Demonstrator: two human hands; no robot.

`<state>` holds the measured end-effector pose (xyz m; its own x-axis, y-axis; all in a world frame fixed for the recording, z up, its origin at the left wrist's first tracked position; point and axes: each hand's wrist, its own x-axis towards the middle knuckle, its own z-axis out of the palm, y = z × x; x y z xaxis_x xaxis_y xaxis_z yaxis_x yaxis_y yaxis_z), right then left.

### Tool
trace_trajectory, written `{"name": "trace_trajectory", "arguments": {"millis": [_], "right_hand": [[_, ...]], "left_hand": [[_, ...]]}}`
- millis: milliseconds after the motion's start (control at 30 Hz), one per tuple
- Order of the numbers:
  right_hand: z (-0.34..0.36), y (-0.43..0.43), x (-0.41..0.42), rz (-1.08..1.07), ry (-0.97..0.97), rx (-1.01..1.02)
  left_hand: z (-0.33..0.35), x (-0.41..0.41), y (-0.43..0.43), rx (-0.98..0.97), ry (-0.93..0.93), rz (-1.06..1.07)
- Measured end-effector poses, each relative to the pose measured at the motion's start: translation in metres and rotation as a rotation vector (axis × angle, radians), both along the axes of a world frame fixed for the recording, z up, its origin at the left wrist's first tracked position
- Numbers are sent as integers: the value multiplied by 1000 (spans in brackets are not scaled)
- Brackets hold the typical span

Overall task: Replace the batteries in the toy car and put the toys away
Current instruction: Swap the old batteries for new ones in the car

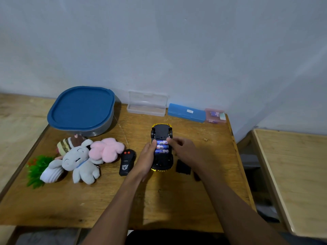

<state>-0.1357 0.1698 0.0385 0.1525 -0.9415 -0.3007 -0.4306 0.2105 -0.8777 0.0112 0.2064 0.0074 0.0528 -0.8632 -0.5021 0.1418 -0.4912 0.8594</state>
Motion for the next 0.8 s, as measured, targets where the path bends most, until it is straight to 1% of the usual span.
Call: {"name": "trace_trajectory", "arguments": {"millis": [67,133,167,200,267,333,400,500,667,800], "right_hand": [[-4,-1,-17,-137,99,-49],[-12,3,-38,-220,306,-92],[-17,9,-45,-204,420,-81],[-21,16,-49,-145,533,-65],[-33,30,-48,48,732,-85],[-46,38,-42,187,835,-139],[-57,39,-39,213,883,-173],[-66,35,-39,229,902,-175],[-69,22,-38,223,848,-82],[-68,16,-41,202,809,-45]], "left_hand": [[-2,0,1,19,-15,14],[-5,1,3,40,-29,41],[-8,1,4,50,-35,48],[-9,1,6,56,-39,51],[-11,0,8,57,-38,49],[-13,-1,10,58,-55,34],[-16,-2,10,59,-62,31],[-15,-3,12,72,-70,35],[-11,-6,15,56,-58,56],[-11,-6,17,51,-68,47]]}}
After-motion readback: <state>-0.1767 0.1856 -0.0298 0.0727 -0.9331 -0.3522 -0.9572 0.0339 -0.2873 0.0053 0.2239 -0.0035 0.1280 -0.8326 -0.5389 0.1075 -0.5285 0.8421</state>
